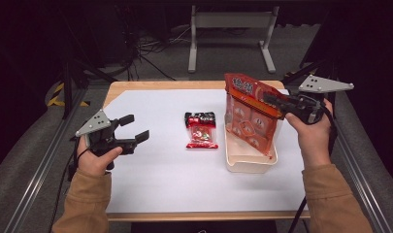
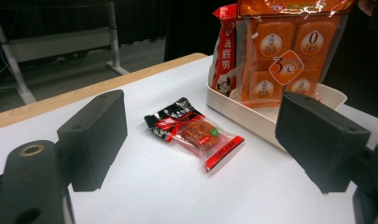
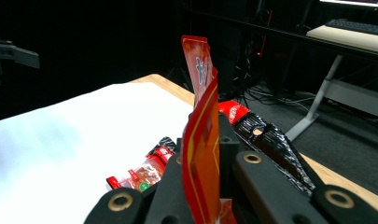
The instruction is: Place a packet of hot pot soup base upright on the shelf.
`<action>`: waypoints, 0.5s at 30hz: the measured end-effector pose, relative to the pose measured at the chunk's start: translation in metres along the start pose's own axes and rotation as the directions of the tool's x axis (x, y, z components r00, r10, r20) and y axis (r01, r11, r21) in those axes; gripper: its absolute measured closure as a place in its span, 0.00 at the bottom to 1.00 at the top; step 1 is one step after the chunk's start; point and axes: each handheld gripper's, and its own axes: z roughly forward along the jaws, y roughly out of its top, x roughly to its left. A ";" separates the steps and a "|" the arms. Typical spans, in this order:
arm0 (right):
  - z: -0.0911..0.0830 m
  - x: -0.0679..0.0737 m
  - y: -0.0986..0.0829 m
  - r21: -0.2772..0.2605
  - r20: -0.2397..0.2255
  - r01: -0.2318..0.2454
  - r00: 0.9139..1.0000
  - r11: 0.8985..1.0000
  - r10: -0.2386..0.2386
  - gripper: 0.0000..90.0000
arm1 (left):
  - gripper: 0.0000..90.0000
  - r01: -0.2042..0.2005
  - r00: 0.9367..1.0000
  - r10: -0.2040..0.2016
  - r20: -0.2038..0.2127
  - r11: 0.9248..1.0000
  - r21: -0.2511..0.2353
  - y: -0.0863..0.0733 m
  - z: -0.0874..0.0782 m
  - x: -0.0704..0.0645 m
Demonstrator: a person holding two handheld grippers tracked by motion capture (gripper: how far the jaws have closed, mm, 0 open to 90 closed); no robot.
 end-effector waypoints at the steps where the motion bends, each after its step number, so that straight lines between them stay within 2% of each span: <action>1: 0.000 0.000 -0.001 -0.002 -0.002 -0.002 1.000 1.000 0.002 1.00 | 0.19 -0.003 1.000 0.003 0.000 1.000 -0.001 0.000 0.000 0.000; 9: 0.001 0.003 -0.006 -0.012 -0.011 -0.005 1.000 1.000 0.004 0.99 | 0.17 -0.006 1.000 0.006 0.003 1.000 -0.008 -0.001 0.002 0.001; 15: 0.006 0.004 -0.013 0.024 0.000 -0.004 1.000 1.000 0.004 0.99 | 0.17 -0.006 1.000 0.006 0.003 1.000 -0.005 -0.002 0.002 0.001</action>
